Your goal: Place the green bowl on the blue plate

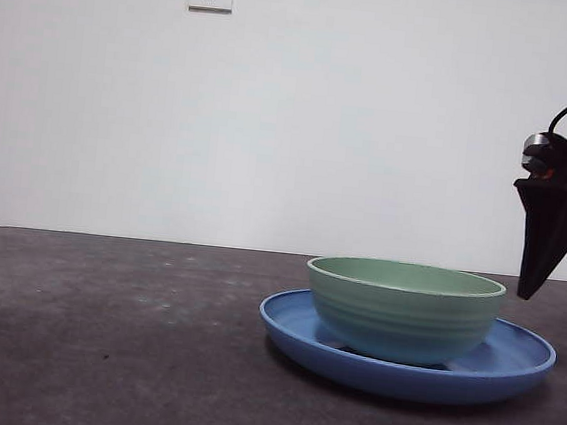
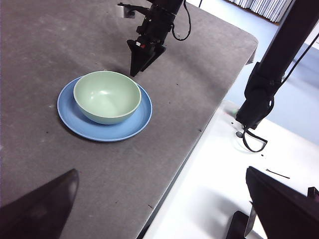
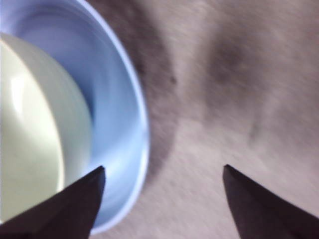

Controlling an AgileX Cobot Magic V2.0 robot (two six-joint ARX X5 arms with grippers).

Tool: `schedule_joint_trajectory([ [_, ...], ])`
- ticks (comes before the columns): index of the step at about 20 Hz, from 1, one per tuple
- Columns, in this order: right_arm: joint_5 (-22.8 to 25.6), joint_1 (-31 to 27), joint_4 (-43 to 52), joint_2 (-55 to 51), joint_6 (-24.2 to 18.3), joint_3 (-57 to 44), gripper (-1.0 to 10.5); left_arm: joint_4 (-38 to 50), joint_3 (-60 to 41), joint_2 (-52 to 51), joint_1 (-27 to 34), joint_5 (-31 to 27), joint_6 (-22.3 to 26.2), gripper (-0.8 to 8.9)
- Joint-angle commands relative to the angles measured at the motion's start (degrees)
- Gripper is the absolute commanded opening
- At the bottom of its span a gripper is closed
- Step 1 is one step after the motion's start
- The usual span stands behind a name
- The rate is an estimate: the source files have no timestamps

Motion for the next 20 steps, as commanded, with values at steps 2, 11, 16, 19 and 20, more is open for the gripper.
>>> schedule_joint_trajectory([
  [2,-1.88,0.15,1.97,3.52,-0.61,0.98,3.4,0.74,0.55,0.07,-0.26,-0.11,0.48,5.3],
  [11,-6.6,0.37,6.14,9.11,-0.83,0.98,2.0,0.74,0.55,0.07,-0.26,-0.11,0.5,5.3],
  [16,-6.38,0.85,6.6,10.38,-0.83,0.98,1.1,0.76,0.55,0.07,-0.26,-0.11,0.52,5.3],
  [19,-6.38,0.96,6.67,10.38,-0.85,0.98,0.1,0.76,0.55,0.07,-0.26,-0.11,0.5,5.3],
  [20,-6.38,0.96,6.8,10.36,-0.85,0.98,0.1,0.76,0.55,0.07,-0.26,-0.11,0.5,5.3],
])
